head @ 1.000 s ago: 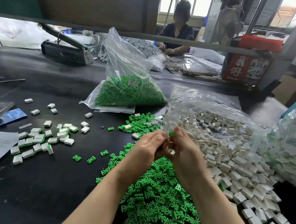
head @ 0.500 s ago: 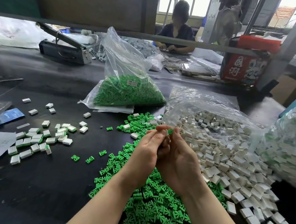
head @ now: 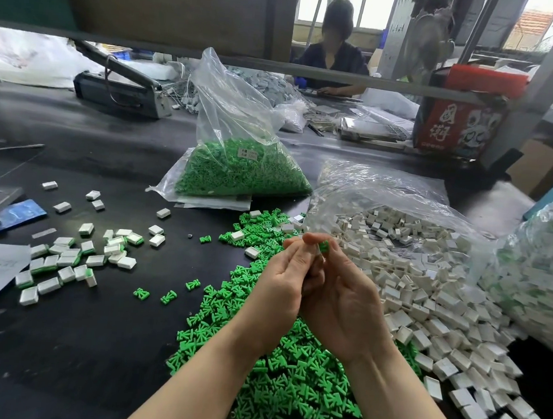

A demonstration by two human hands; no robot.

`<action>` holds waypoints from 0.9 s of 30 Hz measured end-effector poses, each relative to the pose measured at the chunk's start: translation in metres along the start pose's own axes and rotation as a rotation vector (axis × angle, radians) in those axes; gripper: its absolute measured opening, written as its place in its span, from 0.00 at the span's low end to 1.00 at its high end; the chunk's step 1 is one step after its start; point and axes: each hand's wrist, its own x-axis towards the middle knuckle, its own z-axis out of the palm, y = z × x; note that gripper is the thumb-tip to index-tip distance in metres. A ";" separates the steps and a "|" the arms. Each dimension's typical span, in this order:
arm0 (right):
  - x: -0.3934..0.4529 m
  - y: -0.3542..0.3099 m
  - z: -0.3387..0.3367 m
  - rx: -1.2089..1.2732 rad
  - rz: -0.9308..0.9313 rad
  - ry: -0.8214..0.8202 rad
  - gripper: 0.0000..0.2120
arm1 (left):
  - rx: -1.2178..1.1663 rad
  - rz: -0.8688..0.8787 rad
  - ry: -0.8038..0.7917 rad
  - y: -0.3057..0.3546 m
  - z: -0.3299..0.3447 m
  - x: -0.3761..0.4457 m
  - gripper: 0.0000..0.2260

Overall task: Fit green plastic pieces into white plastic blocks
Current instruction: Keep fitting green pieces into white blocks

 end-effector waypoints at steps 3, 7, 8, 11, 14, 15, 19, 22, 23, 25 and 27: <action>0.000 -0.001 0.001 0.018 -0.007 -0.006 0.13 | 0.007 -0.022 0.004 0.000 0.000 0.001 0.12; -0.001 -0.003 0.003 0.017 -0.005 -0.015 0.12 | 0.012 -0.028 -0.009 -0.001 -0.002 0.001 0.11; -0.001 -0.002 0.003 0.004 0.000 -0.005 0.13 | 0.001 -0.033 -0.010 0.000 -0.003 0.001 0.11; 0.002 0.001 0.004 -0.067 -0.011 0.031 0.17 | -0.032 -0.050 0.000 0.002 -0.006 0.003 0.12; 0.000 -0.003 0.009 -0.209 -0.045 -0.037 0.20 | -0.052 -0.047 -0.024 0.003 -0.011 0.005 0.13; -0.001 -0.005 0.008 -0.276 -0.056 -0.057 0.21 | -0.049 -0.053 -0.024 0.003 -0.011 0.005 0.13; -0.003 -0.009 0.002 -0.389 -0.086 -0.079 0.18 | 0.142 -0.048 -0.061 0.006 -0.016 0.003 0.18; -0.003 -0.013 0.003 -0.423 -0.137 -0.036 0.15 | 0.358 0.049 -0.006 0.006 -0.020 0.002 0.26; -0.002 -0.015 0.002 -0.447 -0.155 -0.014 0.15 | 0.435 0.118 0.063 0.003 -0.023 0.002 0.25; -0.001 -0.019 -0.001 -0.552 -0.189 0.034 0.14 | 0.593 0.268 0.181 -0.002 -0.024 0.004 0.19; -0.001 -0.023 -0.005 -0.755 -0.217 0.078 0.13 | 0.621 0.335 0.245 -0.003 -0.023 0.006 0.14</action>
